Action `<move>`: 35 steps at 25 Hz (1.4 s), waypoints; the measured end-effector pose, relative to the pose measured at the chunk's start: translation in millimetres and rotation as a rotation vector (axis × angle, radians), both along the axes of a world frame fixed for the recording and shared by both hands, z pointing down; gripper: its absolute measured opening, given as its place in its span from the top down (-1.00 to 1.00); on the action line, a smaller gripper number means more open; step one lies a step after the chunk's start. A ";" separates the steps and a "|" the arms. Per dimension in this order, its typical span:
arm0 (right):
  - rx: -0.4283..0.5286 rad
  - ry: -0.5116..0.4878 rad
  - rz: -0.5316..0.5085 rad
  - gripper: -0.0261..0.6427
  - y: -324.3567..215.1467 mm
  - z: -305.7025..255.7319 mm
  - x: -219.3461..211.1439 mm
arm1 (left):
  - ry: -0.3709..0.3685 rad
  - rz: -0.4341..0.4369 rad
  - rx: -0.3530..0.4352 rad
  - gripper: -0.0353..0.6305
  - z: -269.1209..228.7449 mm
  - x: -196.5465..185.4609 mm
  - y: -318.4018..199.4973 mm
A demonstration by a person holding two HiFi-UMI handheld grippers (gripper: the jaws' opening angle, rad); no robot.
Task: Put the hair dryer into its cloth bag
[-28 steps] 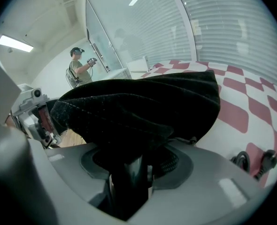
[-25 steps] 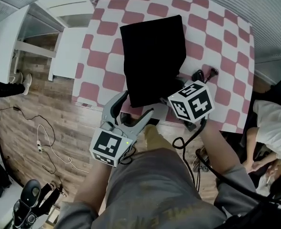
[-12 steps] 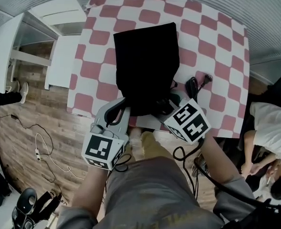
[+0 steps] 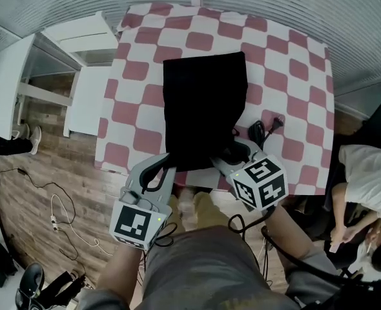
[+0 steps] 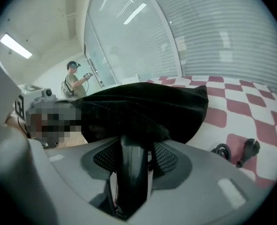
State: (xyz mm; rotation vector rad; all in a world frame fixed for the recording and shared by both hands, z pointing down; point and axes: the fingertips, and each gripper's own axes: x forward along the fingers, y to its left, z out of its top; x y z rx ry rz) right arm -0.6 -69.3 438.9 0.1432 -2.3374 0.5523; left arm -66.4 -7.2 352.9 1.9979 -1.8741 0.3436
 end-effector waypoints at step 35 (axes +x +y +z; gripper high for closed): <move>0.176 0.115 0.255 0.02 14.3 -33.1 67.6 | 0.195 0.029 -0.076 0.88 38.2 -8.7 4.5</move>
